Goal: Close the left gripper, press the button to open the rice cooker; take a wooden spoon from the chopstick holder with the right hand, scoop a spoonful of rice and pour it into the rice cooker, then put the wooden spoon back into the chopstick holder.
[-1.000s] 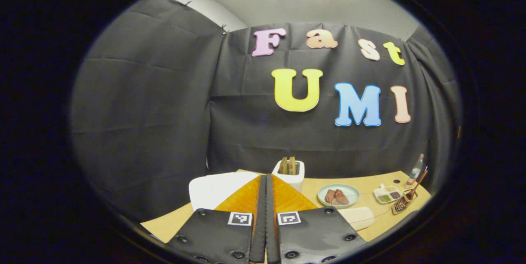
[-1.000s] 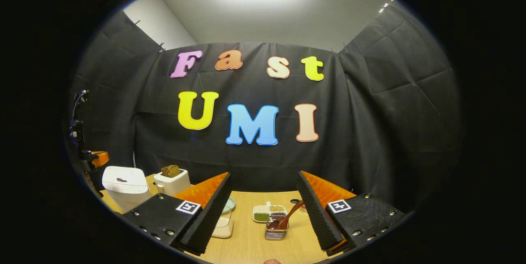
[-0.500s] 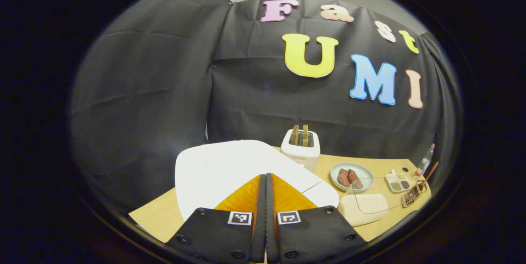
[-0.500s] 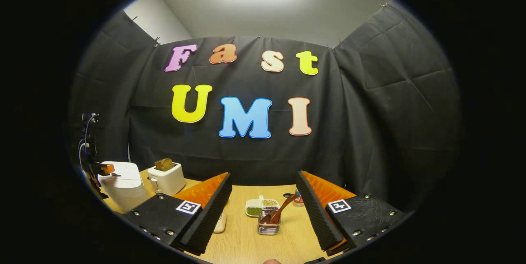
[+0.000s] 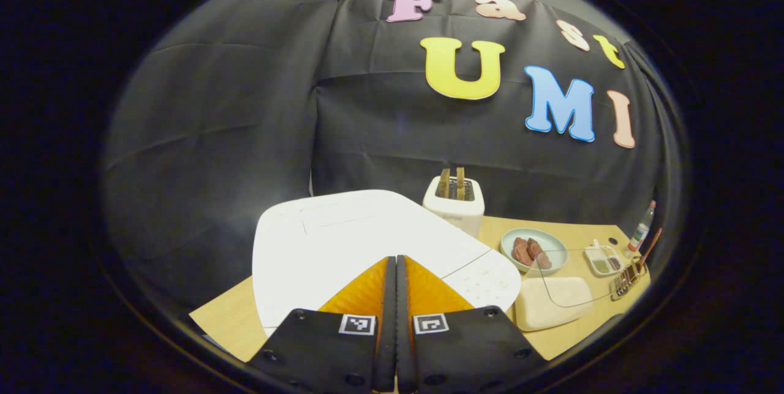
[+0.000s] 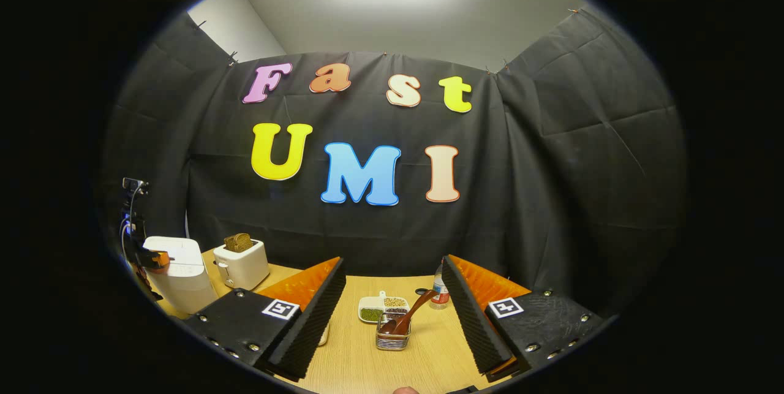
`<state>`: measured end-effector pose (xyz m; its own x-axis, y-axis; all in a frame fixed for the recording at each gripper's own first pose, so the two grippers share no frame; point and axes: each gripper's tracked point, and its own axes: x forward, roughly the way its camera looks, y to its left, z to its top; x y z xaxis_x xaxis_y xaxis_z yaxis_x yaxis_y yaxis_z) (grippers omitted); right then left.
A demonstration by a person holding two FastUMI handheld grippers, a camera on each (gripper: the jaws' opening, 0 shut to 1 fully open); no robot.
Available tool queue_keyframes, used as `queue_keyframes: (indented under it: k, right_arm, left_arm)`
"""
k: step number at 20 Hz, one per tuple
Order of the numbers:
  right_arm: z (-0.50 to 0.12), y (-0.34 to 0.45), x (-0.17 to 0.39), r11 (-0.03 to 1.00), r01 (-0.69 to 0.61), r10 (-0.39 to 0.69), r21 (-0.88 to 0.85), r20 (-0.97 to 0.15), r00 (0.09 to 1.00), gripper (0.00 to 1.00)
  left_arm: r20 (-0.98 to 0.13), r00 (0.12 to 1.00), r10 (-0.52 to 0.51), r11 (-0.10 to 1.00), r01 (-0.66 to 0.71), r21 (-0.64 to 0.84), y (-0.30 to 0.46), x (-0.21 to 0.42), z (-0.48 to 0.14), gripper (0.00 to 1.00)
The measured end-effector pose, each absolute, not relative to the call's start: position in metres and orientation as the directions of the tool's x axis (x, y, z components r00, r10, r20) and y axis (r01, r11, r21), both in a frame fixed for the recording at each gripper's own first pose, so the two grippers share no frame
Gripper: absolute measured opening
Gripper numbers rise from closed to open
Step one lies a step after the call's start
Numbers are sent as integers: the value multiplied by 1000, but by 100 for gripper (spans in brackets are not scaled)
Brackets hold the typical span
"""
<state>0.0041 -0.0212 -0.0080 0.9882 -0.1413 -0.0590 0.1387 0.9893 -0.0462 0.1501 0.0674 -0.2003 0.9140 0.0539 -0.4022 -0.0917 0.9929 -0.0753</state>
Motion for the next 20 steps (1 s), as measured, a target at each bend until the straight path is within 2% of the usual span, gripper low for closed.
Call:
queue_keyframes:
  k: [3, 5, 8, 12, 18, 19, 20]
  right_arm:
    - [-8, -19, 5, 990, 130, -132, -50, -56, 990, 96]
    - [-8, -18, 6, 992, 119, -121, -50, -52, 991, 96]
    - [-12, -16, 9, 993, 102, -105, -55, -58, 993, 97]
    - [-18, -10, 11, 996, 77, -79, -41, -68, 995, 96]
    - [-24, -17, 24, 998, 55, -58, -39, -76, 995, 96]
    - [-25, -18, 29, 998, 54, -57, -32, -81, 995, 96]
    - [-27, -22, 33, 998, 56, -58, -29, -83, 995, 96]
  left_arm:
    - [-417, 908, 37, 990, -89, -106, 69, 151, -197, 11]
    - [-405, 914, 33, 994, -73, -84, 69, 154, -189, 8]
    - [-309, 949, 56, 997, -67, -25, 78, 159, -144, 8]
    - [-230, 970, 79, 993, -97, -67, 94, 157, -98, 6]
    - [-59, 990, 124, 989, -128, -70, 113, 113, -13, 10]
    - [-35, 994, 108, 991, -110, -77, 109, 104, 2, 11]
    - [-15, 996, 83, 992, -84, -89, 102, 96, 10, 31]
